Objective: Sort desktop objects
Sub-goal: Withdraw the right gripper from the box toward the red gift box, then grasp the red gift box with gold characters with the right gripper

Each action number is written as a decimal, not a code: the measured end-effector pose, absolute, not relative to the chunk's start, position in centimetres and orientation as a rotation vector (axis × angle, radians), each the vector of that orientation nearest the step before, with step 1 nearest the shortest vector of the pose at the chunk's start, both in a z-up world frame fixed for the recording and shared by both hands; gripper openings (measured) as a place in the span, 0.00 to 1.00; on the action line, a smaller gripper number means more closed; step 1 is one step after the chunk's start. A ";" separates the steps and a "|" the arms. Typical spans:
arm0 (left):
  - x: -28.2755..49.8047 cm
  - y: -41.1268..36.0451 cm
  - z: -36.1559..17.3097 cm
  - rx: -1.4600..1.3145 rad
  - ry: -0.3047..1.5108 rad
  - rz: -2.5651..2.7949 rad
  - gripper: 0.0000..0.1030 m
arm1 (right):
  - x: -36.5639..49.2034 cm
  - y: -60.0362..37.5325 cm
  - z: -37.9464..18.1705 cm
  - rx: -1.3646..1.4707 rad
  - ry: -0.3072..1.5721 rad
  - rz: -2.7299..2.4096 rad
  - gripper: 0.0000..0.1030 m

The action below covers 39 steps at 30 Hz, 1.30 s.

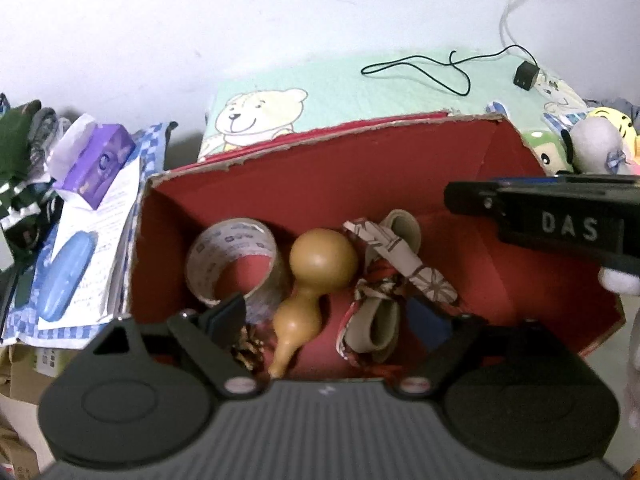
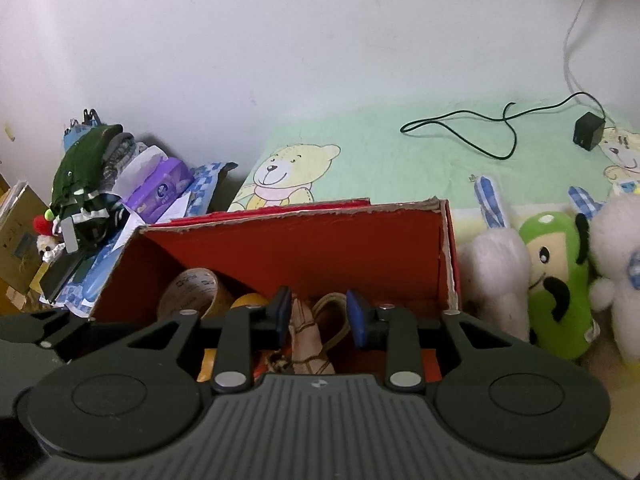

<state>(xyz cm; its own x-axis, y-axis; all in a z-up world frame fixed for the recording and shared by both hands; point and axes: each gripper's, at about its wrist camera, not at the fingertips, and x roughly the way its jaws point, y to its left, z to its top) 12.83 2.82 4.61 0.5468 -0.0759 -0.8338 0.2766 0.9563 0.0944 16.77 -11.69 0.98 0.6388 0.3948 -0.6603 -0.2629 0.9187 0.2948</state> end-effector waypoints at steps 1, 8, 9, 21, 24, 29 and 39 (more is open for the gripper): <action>12.7 2.8 4.7 0.226 0.971 -0.209 0.87 | 16.0 -11.6 1.3 0.167 0.776 0.369 0.36; 11.4 3.6 5.5 0.200 0.945 -0.199 0.88 | 13.8 -12.0 2.0 0.218 0.704 0.345 0.64; 11.1 3.7 5.7 0.199 0.942 -0.194 0.87 | 13.4 -12.3 2.1 0.245 0.685 0.339 0.66; 7.8 5.6 7.8 0.190 0.858 -0.181 0.84 | 8.9 -12.3 3.1 0.280 0.675 0.400 0.52; 7.0 6.9 8.3 0.172 0.854 -0.175 0.82 | 7.6 -12.6 3.3 0.281 0.673 0.435 0.51; 5.2 9.4 8.6 0.134 0.869 -0.170 0.77 | 5.8 -13.0 3.4 0.303 0.684 0.531 0.51; 2.2 12.5 6.4 0.061 0.981 -0.193 0.77 | 2.9 -11.8 2.4 0.256 0.782 0.791 0.51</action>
